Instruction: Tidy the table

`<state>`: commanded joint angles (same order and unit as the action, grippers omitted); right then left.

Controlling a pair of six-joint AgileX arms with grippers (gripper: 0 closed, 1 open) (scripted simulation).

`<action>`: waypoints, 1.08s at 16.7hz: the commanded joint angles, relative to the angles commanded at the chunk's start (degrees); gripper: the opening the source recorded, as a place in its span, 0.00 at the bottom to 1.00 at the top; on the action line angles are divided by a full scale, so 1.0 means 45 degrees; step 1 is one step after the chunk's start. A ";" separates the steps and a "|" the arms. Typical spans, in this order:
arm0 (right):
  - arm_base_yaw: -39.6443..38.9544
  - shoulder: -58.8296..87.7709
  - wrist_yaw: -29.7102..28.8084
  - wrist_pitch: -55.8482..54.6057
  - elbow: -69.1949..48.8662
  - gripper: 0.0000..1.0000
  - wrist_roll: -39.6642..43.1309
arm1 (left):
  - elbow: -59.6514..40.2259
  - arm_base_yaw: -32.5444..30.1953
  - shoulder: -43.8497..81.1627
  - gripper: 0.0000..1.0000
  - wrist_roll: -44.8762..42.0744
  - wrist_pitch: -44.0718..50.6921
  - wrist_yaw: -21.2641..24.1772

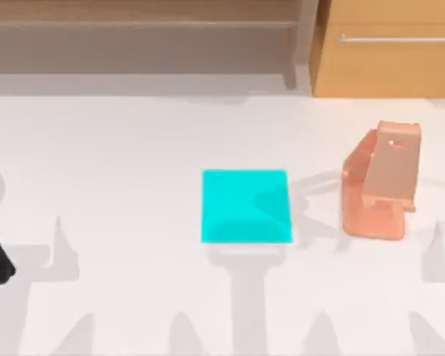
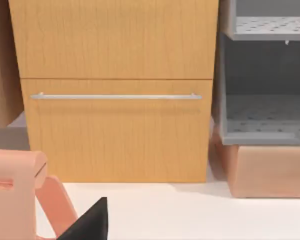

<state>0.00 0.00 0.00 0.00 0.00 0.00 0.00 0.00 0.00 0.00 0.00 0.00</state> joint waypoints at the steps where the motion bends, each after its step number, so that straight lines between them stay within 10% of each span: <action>1: 0.0000 0.0000 0.0000 0.0000 0.0000 1.00 0.0000 | 0.0000 0.0000 0.0000 1.00 0.0000 0.0000 0.0000; 8: 0.0206 0.2775 0.0031 0.1902 -0.2539 1.00 0.1698 | 0.0000 0.0000 0.0000 1.00 0.0000 0.0000 0.0000; 18: 0.1074 1.5325 0.0021 0.8750 -1.1763 1.00 0.7731 | 0.0000 0.0000 0.0000 1.00 0.0000 0.0000 0.0000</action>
<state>4.83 68.96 0.09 39.37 -52.93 34.79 0.00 0.00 0.00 0.00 0.00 0.00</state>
